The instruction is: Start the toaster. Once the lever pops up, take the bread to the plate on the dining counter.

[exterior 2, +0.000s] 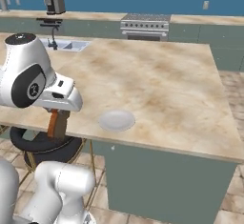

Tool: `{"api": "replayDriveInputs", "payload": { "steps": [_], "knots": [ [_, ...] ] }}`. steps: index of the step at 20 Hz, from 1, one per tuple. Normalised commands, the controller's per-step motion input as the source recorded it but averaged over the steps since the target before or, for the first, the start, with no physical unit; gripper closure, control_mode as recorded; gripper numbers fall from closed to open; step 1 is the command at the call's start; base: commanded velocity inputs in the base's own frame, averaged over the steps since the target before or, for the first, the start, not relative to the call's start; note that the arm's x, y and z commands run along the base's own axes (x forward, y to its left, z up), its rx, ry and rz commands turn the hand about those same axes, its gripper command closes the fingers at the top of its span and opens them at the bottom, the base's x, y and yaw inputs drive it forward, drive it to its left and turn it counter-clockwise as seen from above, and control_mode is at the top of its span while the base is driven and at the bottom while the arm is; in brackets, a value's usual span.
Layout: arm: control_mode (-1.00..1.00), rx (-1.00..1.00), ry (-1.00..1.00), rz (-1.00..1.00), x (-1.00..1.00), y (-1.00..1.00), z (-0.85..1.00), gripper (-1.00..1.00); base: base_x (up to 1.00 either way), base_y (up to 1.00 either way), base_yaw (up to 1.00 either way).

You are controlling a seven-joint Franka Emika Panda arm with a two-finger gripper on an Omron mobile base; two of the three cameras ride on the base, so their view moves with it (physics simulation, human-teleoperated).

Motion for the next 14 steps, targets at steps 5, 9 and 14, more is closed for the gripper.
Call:
{"api": "replayDriveInputs", "payload": {
  "steps": [5,9,14],
  "knots": [
    [1.00,0.00,0.00,0.00,0.00,0.00,0.00,1.00,0.43,0.06,-0.23],
    [1.00,0.00,0.00,0.00,0.00,0.00,0.00,1.00,0.28,0.00,-0.15],
    [1.00,0.00,0.00,0.00,0.00,0.00,0.00,1.00,0.35,0.00,-0.08]
  ]
}}
